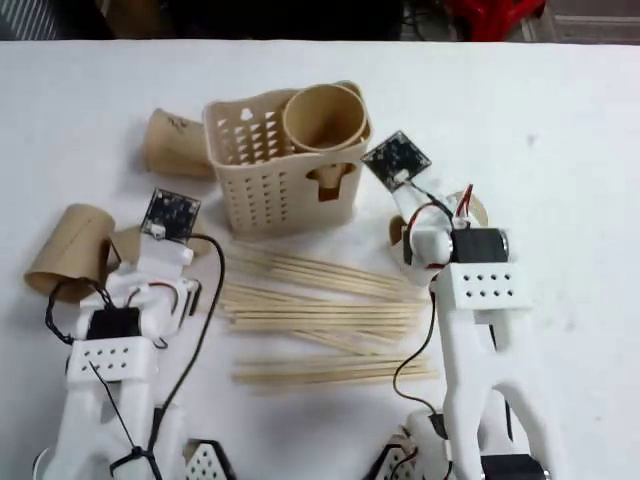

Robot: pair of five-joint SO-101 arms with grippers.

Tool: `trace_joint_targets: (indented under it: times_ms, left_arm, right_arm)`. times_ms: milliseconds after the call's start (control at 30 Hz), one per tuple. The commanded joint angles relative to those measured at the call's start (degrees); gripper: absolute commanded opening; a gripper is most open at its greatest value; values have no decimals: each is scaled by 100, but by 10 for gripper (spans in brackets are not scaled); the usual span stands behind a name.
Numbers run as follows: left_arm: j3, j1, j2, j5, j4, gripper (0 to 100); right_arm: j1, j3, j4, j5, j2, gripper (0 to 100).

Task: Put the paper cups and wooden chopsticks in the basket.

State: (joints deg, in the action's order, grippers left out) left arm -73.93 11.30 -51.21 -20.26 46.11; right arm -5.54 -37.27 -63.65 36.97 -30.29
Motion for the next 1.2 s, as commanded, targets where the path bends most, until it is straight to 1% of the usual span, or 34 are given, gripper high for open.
trace_joint_targets:
  times_ms: [0,133,300,433,567,733,833,900,967,1000,1033,1067,1167]
  left_arm:
    - [9,-66,-101,44,-105,177]
    - [9,-66,-101,53,-97,177]
    - [9,-66,-101,70,-88,177]
    - [9,-75,-101,70,-88,177]
    - [9,-75,-92,70,-79,177]
    - [9,-75,-92,70,-79,177]
    - [9,-75,-84,70,-88,177]
    - [9,-75,-84,70,-97,177]
    - [9,-75,-84,70,-97,177]
    - [9,-75,-84,70,-97,177]
    - [9,-75,-84,70,-97,177]
    - [9,-75,-84,70,-97,177]
    - [9,-75,-84,70,-97,177]
  right_arm:
    - [31,-105,400,79,-189,219]
    - [40,-510,1051,369,-189,219]
    - [154,-853,1587,712,-189,219]
    - [400,-967,1938,756,-189,219]
    - [593,-1134,2229,1081,48,219]
    - [936,-1108,2835,1099,716,216]
    - [1174,-1108,3169,1081,804,214]
    - [1314,-1099,3275,1081,796,175]
    - [1411,-1099,3398,1073,796,83]
    - [1464,-1099,3415,976,804,30]
    - [1525,-1037,3398,800,804,5]
    - [1596,-932,3319,580,804,25]
    - [1807,-404,2782,35,804,15]
